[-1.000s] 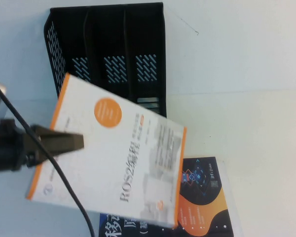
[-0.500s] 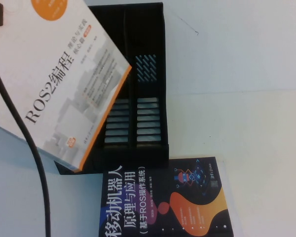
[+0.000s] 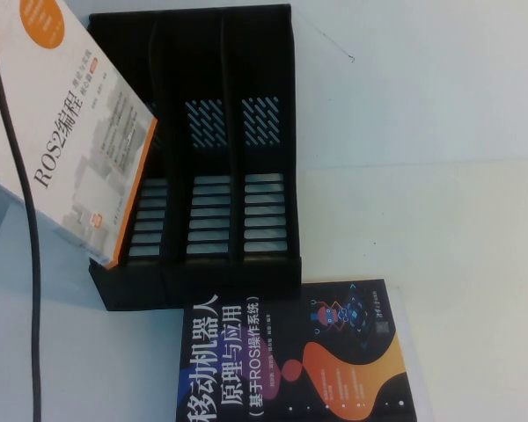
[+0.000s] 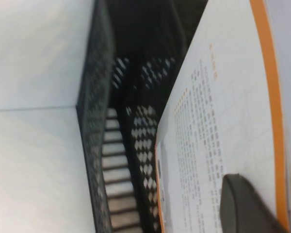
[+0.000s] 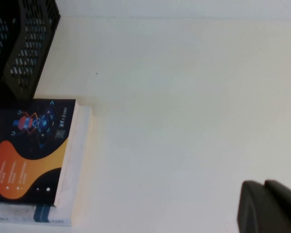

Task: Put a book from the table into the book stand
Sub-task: Place the book on the book shelf

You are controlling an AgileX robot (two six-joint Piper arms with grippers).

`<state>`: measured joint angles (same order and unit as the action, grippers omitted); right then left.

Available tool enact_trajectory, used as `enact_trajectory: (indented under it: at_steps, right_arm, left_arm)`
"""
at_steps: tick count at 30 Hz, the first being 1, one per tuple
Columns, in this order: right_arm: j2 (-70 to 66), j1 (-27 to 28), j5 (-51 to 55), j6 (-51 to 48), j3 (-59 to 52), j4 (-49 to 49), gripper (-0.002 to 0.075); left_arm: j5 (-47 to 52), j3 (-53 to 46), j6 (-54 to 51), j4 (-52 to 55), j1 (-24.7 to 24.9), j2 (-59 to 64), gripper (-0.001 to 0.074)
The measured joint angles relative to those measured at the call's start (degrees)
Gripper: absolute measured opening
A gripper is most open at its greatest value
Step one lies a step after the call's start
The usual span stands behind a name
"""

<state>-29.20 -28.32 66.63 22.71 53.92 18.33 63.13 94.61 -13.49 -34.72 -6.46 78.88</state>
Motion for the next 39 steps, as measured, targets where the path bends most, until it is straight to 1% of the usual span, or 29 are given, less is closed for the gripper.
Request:
enact_trajectory:
  at_steps: [4, 20, 25, 31, 39]
  right_arm:
    - [0.0, 0.0, -0.1, 0.0, 0.0, 0.0, 0.0]
    - [0.04, 0.0, -3.06, 0.75, -0.48, 0.0, -0.0001]
    - [0.04, 0.0, -4.66, 2.19, -3.8, -0.13, -0.0001]
    - [0.04, 0.0, -8.46, 3.09, -8.79, -1.8, -0.0001]
    - [0.04, 0.0, -11.53, 3.41, -10.18, -2.55, -0.0001]
  left_arm:
    - [-3.06, 0.22, 0.22, 0.0, 0.0, 1.73, 0.0103]
    - [-8.28, 0.99, 0.09, 0.07, 0.0, 8.97, 0.0103]
    - [-8.41, 0.99, -2.82, -2.37, 0.0, 11.51, 0.0103]
    - [-9.42, 0.99, -3.57, -3.04, 0.0, 12.66, 0.0103]
    - [-10.26, 0.99, -4.03, -2.29, 0.74, 15.06, 0.0103]
